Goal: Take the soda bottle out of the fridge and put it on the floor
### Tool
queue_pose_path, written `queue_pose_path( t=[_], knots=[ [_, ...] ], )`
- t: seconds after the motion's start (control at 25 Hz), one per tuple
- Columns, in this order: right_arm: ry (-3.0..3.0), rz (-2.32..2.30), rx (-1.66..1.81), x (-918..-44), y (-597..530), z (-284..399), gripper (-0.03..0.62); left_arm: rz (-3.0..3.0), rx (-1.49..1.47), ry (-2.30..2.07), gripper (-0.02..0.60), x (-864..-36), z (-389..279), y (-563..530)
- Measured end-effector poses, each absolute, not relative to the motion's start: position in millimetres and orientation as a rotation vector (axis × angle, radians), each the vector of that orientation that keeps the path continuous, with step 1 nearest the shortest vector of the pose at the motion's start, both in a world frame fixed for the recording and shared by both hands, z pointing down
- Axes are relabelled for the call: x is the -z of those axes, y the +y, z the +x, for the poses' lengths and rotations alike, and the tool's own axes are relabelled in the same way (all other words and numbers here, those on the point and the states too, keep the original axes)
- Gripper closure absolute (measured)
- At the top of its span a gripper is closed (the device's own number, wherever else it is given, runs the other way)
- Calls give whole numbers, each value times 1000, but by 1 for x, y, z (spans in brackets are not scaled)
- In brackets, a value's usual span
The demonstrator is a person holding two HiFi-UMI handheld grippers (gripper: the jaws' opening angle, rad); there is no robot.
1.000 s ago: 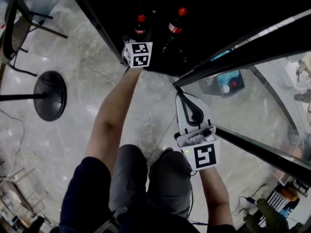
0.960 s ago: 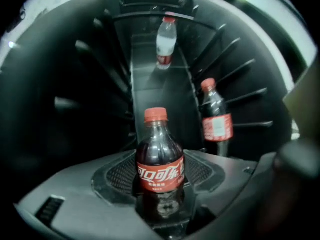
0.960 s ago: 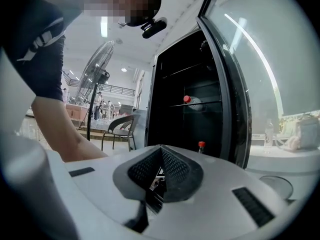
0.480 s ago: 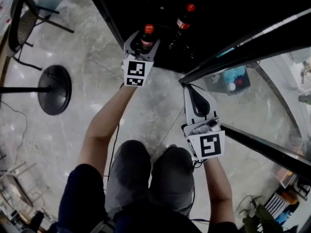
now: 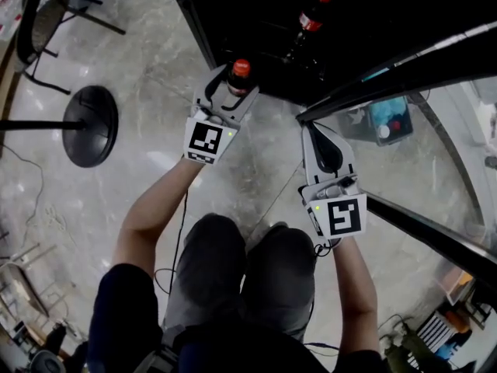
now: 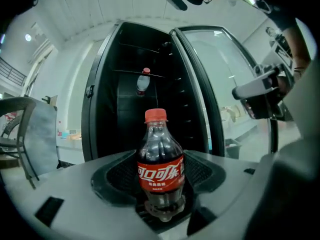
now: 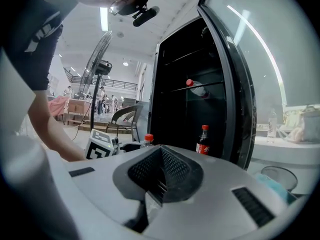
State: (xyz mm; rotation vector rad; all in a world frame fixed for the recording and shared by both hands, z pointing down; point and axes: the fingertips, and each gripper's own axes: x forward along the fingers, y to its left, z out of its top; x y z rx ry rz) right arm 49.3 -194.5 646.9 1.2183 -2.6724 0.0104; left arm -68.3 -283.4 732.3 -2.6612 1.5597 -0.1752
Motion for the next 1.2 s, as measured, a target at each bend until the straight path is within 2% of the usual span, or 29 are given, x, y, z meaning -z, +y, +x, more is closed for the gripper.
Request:
queue_pose_path(
  t=[0.6, 1.2],
  knots=[
    [-2648, 1143, -36, -717, -195, 42, 576, -2706, 332, 1628, 279, -846, -104, -233],
    [-2609, 1071, -78, -780, -199, 39, 576, -2764, 417, 1702, 279, -952, -93, -225]
  ],
)
